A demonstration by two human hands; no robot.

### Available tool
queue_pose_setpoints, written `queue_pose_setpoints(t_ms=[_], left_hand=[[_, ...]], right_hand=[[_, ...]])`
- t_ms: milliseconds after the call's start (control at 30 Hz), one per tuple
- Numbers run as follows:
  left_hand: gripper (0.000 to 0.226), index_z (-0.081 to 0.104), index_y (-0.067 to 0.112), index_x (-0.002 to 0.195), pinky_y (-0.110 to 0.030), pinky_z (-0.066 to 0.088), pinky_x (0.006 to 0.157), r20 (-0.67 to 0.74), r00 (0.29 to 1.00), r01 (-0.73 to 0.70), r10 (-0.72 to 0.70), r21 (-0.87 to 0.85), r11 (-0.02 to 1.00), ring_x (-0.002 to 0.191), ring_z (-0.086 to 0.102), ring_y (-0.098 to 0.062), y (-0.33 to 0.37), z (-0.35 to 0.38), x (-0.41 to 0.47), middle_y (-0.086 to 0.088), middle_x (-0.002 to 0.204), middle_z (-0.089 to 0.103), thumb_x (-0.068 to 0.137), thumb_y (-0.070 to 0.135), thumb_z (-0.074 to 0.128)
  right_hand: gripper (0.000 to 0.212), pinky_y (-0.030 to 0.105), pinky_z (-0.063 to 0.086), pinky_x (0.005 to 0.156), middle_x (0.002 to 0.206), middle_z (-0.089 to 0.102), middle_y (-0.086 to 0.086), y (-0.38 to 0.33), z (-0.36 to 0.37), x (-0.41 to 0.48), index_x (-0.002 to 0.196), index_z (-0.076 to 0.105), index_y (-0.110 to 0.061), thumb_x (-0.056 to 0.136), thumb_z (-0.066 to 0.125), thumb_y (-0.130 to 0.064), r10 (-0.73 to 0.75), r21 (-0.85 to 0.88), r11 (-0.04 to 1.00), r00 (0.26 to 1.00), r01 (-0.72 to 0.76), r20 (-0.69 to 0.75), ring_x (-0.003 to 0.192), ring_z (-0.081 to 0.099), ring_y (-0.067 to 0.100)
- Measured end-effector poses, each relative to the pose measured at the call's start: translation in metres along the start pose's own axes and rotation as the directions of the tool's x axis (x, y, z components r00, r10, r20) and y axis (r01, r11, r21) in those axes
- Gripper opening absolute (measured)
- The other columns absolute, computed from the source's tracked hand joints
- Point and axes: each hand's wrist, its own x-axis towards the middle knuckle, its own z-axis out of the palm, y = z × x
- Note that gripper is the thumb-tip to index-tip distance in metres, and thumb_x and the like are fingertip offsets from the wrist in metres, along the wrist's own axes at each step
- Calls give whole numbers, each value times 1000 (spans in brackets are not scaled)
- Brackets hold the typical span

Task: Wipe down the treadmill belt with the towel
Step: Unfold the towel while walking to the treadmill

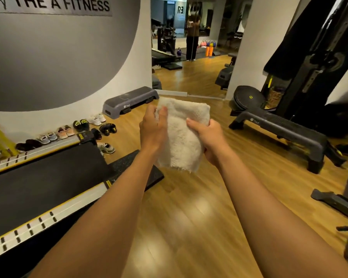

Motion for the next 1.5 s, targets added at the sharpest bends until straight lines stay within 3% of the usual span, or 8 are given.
queue_pose_setpoints(t_ms=[167, 300, 533, 867, 1133, 1233, 1333, 1500], left_hand=[[35, 53, 10, 91, -46, 48, 68, -43, 998, -47, 46, -28, 998, 71, 55, -20, -31, 54, 102, 2, 77, 57, 98, 43, 46], [31, 55, 13, 90, -37, 43, 60, -136, 988, -73, 70, -23, 997, 64, 49, -9, -50, 97, 184, 9, 72, 52, 98, 42, 48], [28, 52, 17, 85, -27, 37, 56, -285, 957, 40, -49, -38, 998, 61, 46, -8, -92, 135, 315, 7, 72, 53, 99, 41, 46], [28, 57, 13, 91, -23, 42, 58, -492, 862, 124, -124, -32, 992, 68, 53, -3, -211, 136, 504, 11, 77, 56, 99, 39, 48], [31, 50, 15, 78, -29, 37, 57, -619, 771, 189, -150, -2, 982, 62, 46, -8, -269, 142, 638, 9, 68, 51, 98, 38, 49], [31, 47, 20, 72, -31, 38, 59, -687, 710, 222, -151, 16, 975, 62, 45, -9, -294, 133, 675, 8, 66, 49, 98, 38, 49], [31, 44, 26, 69, -29, 38, 59, -785, 603, 276, -145, 35, 960, 62, 45, -6, -308, 115, 699, 10, 67, 49, 97, 36, 50], [29, 56, 10, 83, -34, 41, 67, -906, 404, 404, -129, 50, 914, 75, 51, -16, -315, 74, 706, 5, 74, 54, 97, 36, 51]], right_hand=[[14, 45, 57, 84, 98, 72, 2, 3, 7, 134, 91, 63, -27, 82, 73, -20, -116, -73, 991, 993, 115, -7, 92, 70, 21], [16, 50, 55, 86, 99, 73, 9, 5, 15, 237, 91, 66, -20, 78, 77, -22, -135, 2, 991, 991, 135, 14, 92, 70, 25], [26, 46, 56, 86, 100, 73, 7, -4, 59, 402, 104, 67, -16, 80, 74, -20, -94, 58, 995, 962, 82, 255, 93, 70, 24], [28, 41, 56, 84, 107, 72, 12, 24, 172, 590, 112, 63, -9, 84, 67, -9, 140, 93, 962, 754, -257, 642, 99, 68, 27], [28, 34, 58, 73, 105, 72, 11, 26, 252, 732, 112, 65, -5, 84, 66, -5, 183, -9, 968, 677, -252, 713, 94, 70, 26], [31, 35, 58, 73, 106, 72, 13, 40, 294, 783, 113, 64, -5, 83, 64, -3, 226, -41, 950, 593, -308, 773, 94, 70, 28], [36, 38, 57, 75, 109, 70, 14, 54, 342, 815, 117, 63, -4, 81, 65, -6, 296, -110, 912, 450, -395, 842, 98, 69, 30], [27, 36, 57, 69, 95, 74, 10, 60, 411, 832, 108, 66, -8, 81, 67, -9, 342, -254, 911, 252, -326, 905, 86, 72, 26]])
